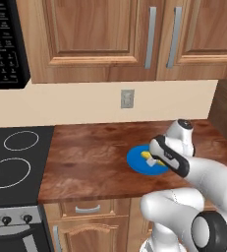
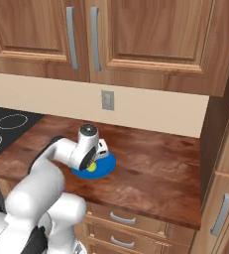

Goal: Pick corn from the fridge and place it on the plate on the counter.

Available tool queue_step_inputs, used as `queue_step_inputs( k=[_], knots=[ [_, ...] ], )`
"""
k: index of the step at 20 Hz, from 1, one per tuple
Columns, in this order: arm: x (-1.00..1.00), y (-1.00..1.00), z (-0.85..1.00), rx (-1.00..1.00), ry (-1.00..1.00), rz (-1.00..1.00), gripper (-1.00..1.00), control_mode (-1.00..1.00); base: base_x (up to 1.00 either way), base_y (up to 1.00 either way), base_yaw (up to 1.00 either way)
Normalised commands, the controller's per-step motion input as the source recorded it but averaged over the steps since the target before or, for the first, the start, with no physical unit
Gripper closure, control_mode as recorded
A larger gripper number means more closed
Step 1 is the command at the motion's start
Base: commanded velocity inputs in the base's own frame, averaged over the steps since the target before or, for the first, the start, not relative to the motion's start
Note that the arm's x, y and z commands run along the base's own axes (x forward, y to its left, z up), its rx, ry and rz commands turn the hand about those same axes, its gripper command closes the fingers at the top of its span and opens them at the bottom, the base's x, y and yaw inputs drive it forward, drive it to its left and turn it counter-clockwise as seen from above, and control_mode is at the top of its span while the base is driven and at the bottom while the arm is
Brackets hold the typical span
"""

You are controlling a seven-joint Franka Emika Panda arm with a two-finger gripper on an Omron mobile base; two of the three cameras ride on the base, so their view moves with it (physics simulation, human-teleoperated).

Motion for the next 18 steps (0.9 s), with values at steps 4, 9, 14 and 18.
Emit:
queue_step_inputs(
  k=[4,9,14,18],
  knots=[
    [0.38,-0.01,-0.21,0.00,0.00,0.00,1.00,-1.00,0.00,0.00,0.00],
    [0.20,-0.02,-0.08,0.00,0.00,0.00,-1.00,-1.00,0.00,0.00,0.00],
    [0.00,0.00,0.00,0.00,0.00,0.00,-1.00,-1.00,0.00,0.00,0.00],
    [0.13,0.00,0.09,0.00,0.00,0.00,-1.00,-1.00,0.00,0.00,0.00]
  ],
)
